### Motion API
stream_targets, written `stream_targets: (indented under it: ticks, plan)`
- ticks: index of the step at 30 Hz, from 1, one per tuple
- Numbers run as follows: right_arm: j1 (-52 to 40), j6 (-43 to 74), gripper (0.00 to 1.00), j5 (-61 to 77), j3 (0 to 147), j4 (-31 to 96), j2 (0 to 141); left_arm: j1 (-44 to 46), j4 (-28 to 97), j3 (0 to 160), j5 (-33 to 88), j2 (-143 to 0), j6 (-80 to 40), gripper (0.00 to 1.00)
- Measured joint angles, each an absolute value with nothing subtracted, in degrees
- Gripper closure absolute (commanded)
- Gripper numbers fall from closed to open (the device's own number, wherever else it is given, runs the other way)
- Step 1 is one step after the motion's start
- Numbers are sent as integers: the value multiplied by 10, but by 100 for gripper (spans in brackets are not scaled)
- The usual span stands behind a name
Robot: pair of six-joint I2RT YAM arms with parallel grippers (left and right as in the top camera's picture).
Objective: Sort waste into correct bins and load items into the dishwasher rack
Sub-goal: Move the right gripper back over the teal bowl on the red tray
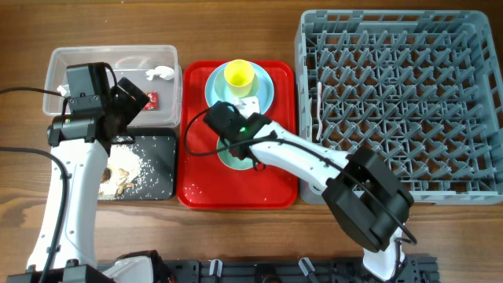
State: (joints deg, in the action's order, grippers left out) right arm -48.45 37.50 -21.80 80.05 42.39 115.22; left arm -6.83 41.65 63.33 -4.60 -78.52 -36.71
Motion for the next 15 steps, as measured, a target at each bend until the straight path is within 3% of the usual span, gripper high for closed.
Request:
stream_targets:
  ticks: [15]
  plan:
    - [-491, 355, 85, -76, 822, 442, 1074, -68, 416, 633, -46, -785, -367, 0]
